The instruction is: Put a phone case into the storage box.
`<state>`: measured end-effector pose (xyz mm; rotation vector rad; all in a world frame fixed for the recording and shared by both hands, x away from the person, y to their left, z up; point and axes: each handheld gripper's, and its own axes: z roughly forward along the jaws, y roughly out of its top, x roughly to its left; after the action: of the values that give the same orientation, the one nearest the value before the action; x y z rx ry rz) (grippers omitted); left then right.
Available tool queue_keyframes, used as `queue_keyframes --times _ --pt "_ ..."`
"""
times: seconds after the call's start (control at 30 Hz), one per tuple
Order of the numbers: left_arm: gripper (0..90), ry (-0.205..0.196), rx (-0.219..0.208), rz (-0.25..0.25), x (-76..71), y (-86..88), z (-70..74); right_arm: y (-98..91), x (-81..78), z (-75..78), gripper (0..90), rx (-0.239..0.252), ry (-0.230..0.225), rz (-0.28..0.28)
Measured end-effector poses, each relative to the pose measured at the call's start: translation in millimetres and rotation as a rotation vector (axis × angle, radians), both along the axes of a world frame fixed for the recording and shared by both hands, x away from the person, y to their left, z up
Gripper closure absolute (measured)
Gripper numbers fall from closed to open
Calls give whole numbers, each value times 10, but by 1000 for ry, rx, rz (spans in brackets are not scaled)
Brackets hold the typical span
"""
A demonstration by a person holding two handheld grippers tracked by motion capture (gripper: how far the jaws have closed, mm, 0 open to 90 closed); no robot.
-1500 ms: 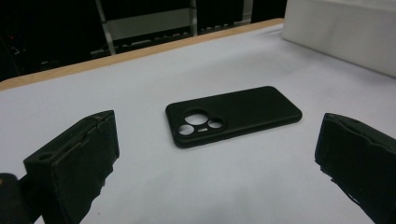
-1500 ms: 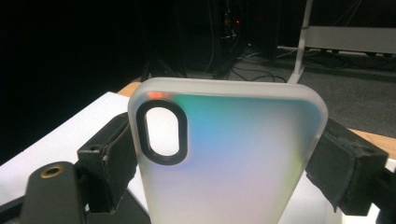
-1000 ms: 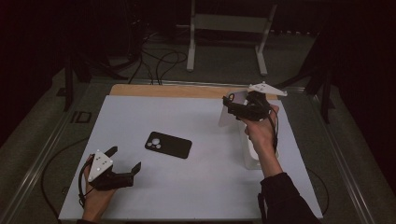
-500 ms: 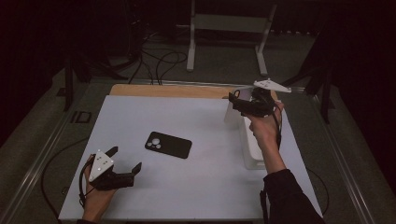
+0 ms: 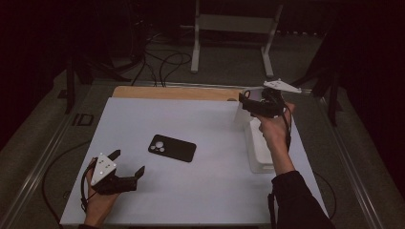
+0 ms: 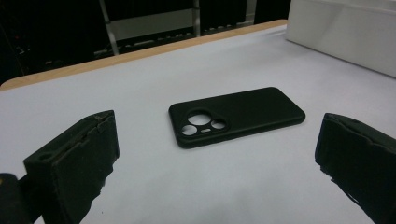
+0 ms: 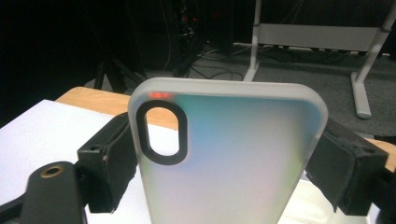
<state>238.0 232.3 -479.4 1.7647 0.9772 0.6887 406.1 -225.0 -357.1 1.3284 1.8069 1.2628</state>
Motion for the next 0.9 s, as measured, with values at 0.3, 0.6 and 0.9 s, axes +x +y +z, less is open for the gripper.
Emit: queue_keyframes --times 0.3,0.6,0.9 --pt "3 0 1 0 0 -1 0 -58 48 -29 167 -14 8 -24" --pt "3 1 1 0 1 -2 -1 -127 92 -44 166 -13 12 -56" --pt "3 2 3 -1 2 -4 -2 -188 143 -69 166 -13 18 -82"
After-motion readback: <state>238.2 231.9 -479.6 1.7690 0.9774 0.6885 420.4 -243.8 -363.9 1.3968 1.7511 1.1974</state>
